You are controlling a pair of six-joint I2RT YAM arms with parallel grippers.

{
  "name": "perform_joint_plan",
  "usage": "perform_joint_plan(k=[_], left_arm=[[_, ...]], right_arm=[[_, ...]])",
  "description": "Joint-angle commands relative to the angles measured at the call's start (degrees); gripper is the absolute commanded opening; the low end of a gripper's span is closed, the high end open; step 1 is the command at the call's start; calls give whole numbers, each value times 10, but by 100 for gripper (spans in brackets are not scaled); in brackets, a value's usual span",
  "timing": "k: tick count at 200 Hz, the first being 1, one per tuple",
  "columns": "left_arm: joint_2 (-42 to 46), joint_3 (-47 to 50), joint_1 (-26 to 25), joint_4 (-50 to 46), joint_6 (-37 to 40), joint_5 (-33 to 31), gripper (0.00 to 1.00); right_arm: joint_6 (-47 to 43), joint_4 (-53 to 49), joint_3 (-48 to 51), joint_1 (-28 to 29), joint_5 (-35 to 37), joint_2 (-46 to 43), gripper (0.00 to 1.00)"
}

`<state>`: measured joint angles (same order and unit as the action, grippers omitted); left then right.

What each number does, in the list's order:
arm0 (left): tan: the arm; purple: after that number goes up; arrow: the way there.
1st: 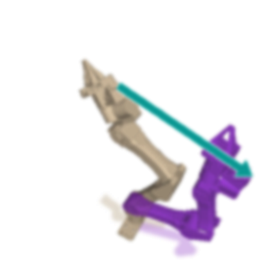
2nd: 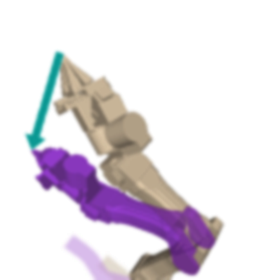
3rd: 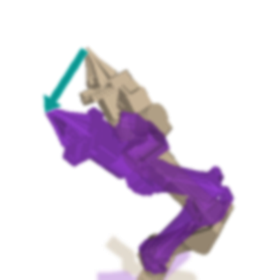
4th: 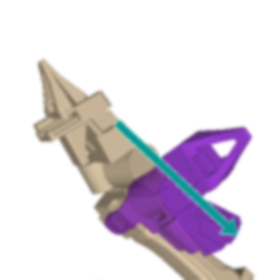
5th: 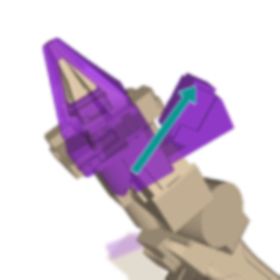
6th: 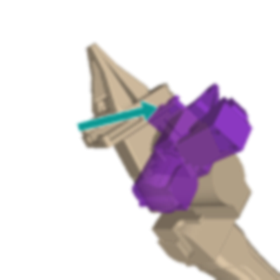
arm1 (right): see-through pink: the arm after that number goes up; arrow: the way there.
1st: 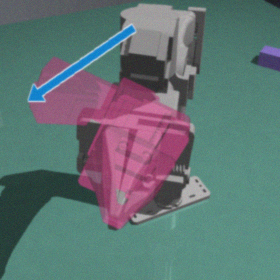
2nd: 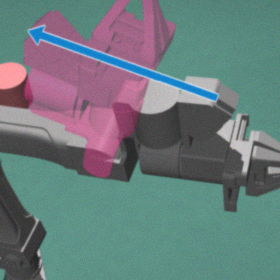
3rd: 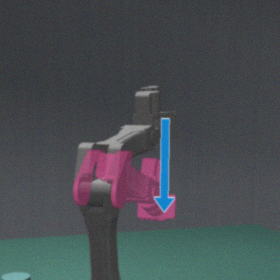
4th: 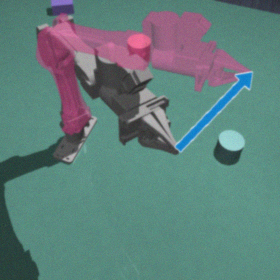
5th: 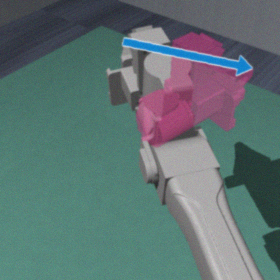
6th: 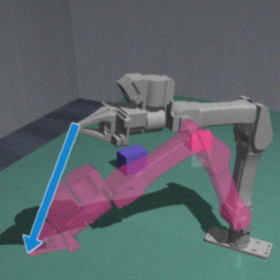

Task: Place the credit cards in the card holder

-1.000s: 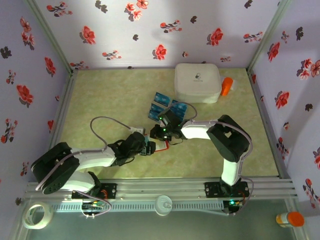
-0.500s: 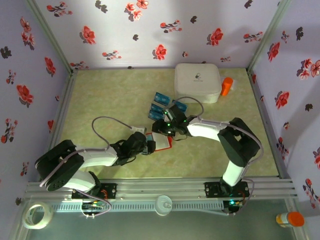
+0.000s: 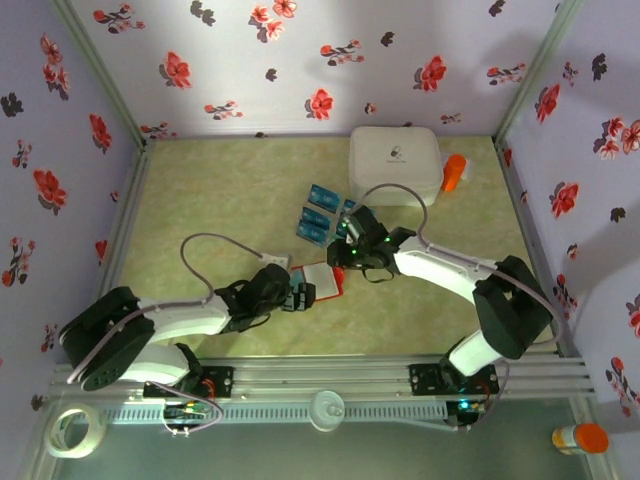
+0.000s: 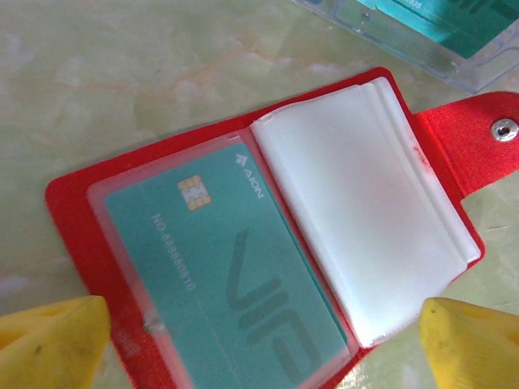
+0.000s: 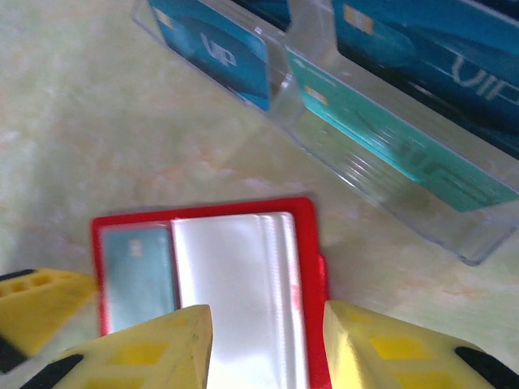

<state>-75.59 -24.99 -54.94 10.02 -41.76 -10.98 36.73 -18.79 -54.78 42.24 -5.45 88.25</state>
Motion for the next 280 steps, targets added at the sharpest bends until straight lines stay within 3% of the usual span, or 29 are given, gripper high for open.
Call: perform_joint_plan(k=[1,40,52,70,85,126,141,155,205,280], left_arm=[[44,-5,-3,-61,3,-22,100],[106,-29,9,-132,0,-40,100],[118,-40,13,-150,-1,-40,100],[124,-58,18,-170,-5,-35,100],[123,-74,18,-177,-11,-29,100],[101,-105,19,-169,-19,-1,100],[89,-109,19,-160,-22,8,100],[76,-111,18,-152,-24,17,100],[38,-112,18,-140,-13,27,100],[-11,-128,5,-126,25,35,100]], right_arm=[[-22,-22,12,-2,29,22,42],[-28,-16,-3,-2,36,63,39],[-29,-16,-1,-2,34,67,31],[-23,-9,14,-3,25,55,8],[-14,-5,34,-2,19,33,1],[31,28,104,2,-2,-39,3],[36,25,115,2,1,-54,27],[36,13,113,2,9,-71,34],[50,-1,82,2,11,-112,23],[113,106,69,2,-21,-9,10]])
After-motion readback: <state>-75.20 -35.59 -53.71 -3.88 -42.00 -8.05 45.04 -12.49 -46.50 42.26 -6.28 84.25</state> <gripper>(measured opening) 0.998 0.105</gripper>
